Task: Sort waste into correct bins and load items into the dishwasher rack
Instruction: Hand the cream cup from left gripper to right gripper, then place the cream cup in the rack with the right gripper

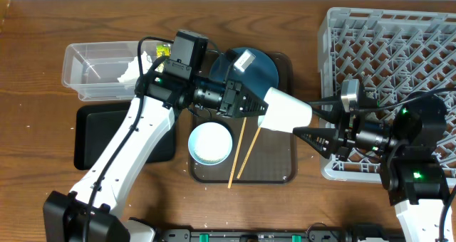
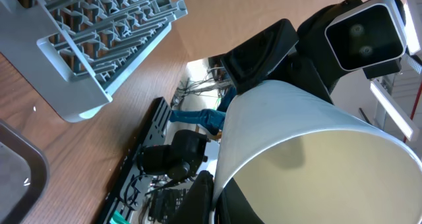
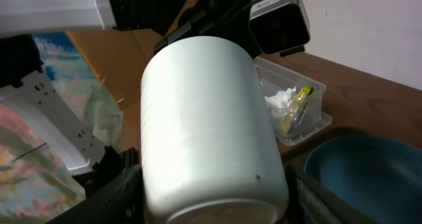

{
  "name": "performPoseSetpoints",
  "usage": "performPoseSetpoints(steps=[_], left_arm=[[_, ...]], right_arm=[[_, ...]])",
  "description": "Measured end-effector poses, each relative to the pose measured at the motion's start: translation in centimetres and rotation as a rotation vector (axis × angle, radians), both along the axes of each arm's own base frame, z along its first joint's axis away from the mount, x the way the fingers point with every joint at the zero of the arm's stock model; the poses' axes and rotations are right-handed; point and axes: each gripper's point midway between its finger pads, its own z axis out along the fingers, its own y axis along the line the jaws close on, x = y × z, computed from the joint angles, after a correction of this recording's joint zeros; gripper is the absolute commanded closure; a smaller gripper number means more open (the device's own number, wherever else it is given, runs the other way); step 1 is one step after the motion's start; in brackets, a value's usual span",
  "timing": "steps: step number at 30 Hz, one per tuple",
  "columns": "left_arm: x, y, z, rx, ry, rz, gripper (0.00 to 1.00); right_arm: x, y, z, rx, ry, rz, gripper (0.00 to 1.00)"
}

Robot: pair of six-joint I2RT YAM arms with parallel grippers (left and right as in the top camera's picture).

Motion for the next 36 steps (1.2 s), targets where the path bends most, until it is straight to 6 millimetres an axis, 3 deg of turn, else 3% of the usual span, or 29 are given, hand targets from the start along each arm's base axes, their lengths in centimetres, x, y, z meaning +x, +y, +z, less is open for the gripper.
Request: performPoseSetpoints(steps=[7, 9, 10, 14, 19, 22, 27, 29, 33, 36], left_arm=[[0.1, 0.1, 0.0, 0.0, 0.0, 0.003, 0.93], [0.1, 0.1, 0.0, -0.001, -0.004, 0.002, 0.79], [0.1, 0.1, 0.0, -0.002, -0.007, 0.002, 0.67], [0.3, 0.0, -0.5, 0.026, -0.003, 0.019, 0.5], [1.3, 1.0, -4.4, 0.243, 0.026, 0.138, 0.46], [2.1, 2.5, -7.2, 0.41, 0.02, 0.219, 0.44], [3.9, 8.1, -11.0, 0.704, 0.022, 0.392, 0.41], [4.1, 11.6, -11.5, 0.821, 0.019, 0.477, 0.4], [3.6, 17.7, -10.4, 0.986, -0.024, 0.637, 0.4], [2.7, 21.3, -9.0, 1.059, -0.05, 0.745, 0.4]], right_arm=[[-0.1, 0.0, 0.0, 0.005, 0.01, 0.007, 0.53], [-0.1, 0.0, 0.0, 0.005, 0.011, 0.007, 0.55], [-0.2, 0.0, 0.0, 0.005, 0.012, 0.007, 0.57], [-0.2, 0.0, -0.2, 0.004, 0.025, 0.006, 0.59], [0.2, -0.3, -1.9, -0.019, 0.135, -0.052, 0.65], [1.2, -1.1, -4.1, -0.073, 0.236, -0.161, 0.77], [2.6, -3.5, -7.9, -0.203, 0.371, -0.374, 0.98], [2.8, -5.0, -9.0, -0.275, 0.43, -0.476, 0.98], [3.6, -8.7, -8.2, -0.399, 0.446, -0.688, 0.99], [4.1, -12.0, -6.7, -0.47, 0.445, -0.867, 0.99]])
